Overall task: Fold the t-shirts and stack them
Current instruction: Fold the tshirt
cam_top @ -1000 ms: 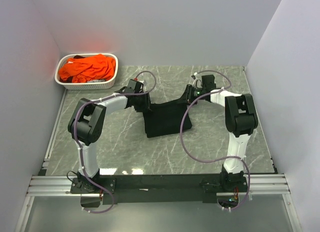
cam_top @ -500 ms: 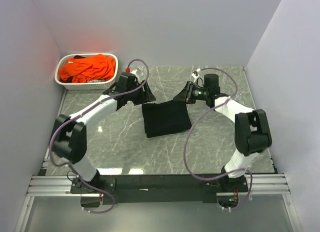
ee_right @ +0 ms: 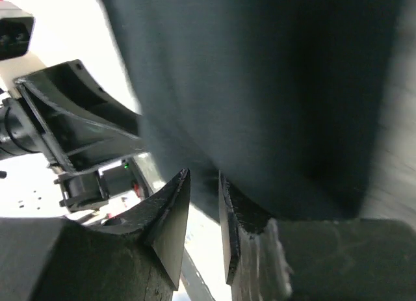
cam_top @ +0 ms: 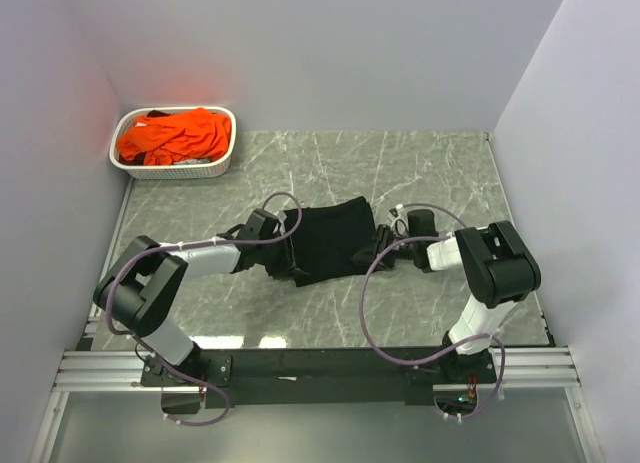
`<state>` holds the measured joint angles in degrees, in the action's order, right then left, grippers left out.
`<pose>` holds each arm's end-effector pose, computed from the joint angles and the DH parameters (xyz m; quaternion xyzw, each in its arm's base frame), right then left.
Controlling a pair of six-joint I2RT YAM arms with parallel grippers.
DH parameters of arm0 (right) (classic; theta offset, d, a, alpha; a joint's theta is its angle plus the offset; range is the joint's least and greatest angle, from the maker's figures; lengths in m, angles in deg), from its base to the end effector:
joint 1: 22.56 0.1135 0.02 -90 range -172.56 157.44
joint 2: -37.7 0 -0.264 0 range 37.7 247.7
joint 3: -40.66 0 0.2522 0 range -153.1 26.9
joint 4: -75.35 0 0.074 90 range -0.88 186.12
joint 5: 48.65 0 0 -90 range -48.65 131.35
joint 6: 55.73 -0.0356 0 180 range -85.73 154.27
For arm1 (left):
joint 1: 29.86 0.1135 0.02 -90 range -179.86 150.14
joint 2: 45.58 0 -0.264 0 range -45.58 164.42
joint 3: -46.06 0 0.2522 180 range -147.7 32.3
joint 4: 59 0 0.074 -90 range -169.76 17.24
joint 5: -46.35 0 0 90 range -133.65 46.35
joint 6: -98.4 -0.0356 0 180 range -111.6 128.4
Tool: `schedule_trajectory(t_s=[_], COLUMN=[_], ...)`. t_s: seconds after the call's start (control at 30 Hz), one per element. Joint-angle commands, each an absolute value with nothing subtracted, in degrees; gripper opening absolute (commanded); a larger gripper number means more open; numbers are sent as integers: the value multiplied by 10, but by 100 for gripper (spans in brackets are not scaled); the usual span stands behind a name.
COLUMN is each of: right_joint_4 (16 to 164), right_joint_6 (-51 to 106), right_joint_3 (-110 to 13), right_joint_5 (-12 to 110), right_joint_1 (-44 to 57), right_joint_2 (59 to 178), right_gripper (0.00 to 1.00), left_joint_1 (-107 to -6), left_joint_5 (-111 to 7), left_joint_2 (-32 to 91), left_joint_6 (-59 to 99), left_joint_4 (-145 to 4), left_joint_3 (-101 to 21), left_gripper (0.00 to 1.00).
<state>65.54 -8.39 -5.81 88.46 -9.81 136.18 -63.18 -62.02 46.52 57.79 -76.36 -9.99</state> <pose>0.2741 0.0888 0.1099 0.0599 0.8515 0.4961 0.1589 0.2427 -0.1730 0.1424 -0.0814 0.9351 -0.3185 0.1325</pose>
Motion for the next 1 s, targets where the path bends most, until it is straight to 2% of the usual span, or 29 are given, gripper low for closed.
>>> schedule_trajectory(t_s=[0.0, 0.17, 0.27, 0.47, 0.57, 0.7, 0.97], right_joint_4=[579, 640, 670, 634, 584, 498, 267], right_joint_6=[-81, -53, -56, -123, -161, -214, -304], right_joint_3=[-23, -25, -32, -62, -77, -95, -48], right_joint_5=[902, 914, 921, 909, 887, 861, 851], right_joint_1=[-123, -133, -127, -69, -31, 35, 42], right_joint_2=[1384, 1323, 1256, 1200, 1229, 1327, 1533], right_gripper=[32, 32, 33, 35, 35, 35, 34], left_joint_1=[-627, -626, -630, -662, -662, -662, -662], left_joint_5=[-604, -554, -534, -522, -510, -491, -466], left_joint_2=[461, 401, 356, 346, 357, 348, 317], left_joint_6=[599, 586, 581, 584, 595, 602, 603], left_joint_4=[-738, -789, -824, -849, -849, -852, -863], left_joint_3=[-73, -68, -89, -157, -163, -150, -110], left_gripper=[41, 41, 46, 49, 46, 46, 46])
